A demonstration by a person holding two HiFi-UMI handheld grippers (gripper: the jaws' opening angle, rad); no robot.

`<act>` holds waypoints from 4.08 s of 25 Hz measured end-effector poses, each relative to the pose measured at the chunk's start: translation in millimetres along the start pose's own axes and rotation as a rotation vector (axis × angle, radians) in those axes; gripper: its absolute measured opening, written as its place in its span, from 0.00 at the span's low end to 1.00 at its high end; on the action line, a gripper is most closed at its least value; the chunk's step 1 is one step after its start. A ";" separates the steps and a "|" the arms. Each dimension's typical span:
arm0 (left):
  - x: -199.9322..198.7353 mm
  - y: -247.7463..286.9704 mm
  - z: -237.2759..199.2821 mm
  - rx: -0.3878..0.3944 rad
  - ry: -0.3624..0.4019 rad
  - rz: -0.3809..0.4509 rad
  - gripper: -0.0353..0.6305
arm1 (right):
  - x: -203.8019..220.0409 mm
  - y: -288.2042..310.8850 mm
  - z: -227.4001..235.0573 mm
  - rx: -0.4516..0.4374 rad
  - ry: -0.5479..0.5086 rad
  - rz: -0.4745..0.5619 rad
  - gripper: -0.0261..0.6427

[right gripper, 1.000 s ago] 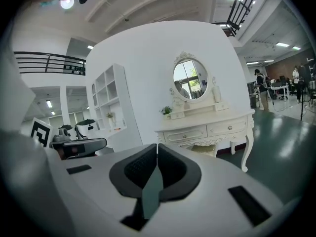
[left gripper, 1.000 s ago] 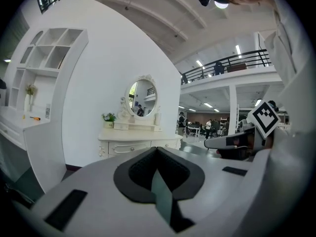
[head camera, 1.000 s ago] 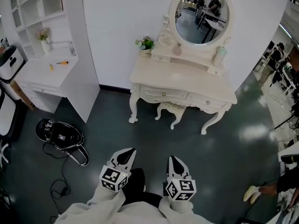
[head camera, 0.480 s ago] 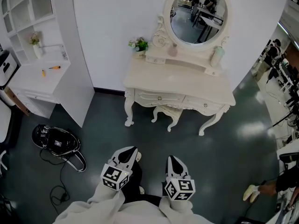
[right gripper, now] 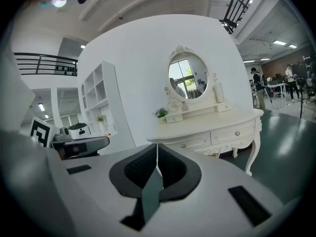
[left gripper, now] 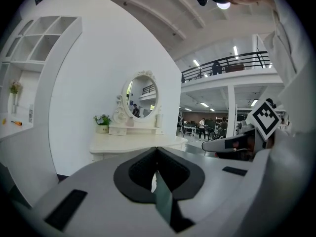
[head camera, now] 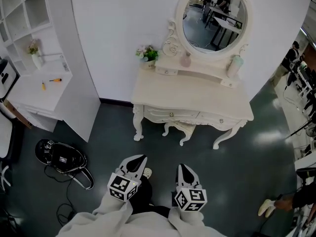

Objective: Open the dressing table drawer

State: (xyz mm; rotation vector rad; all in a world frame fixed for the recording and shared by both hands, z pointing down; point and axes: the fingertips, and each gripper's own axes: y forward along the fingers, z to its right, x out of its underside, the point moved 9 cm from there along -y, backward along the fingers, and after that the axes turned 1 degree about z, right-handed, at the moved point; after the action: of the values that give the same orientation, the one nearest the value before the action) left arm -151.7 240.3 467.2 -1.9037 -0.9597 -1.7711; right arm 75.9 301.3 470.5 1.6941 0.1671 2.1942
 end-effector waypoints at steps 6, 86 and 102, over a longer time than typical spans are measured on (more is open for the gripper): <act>-16.0 29.7 -34.9 0.018 -0.011 -0.003 0.08 | -18.9 38.1 -2.3 0.019 -0.002 -0.013 0.09; -70.3 374.2 -237.8 -0.012 -0.025 -0.045 0.08 | -151.7 390.7 144.9 0.019 0.019 -0.074 0.09; -46.3 480.8 -264.9 -0.151 -0.064 -0.113 0.12 | -174.3 439.0 201.4 0.017 0.015 -0.099 0.09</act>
State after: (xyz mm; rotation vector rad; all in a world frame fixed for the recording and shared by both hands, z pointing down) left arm -10.2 -286.2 546.2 -2.0470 -0.9993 -1.9062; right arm 212.9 -192.5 502.6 1.6421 0.2689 2.1392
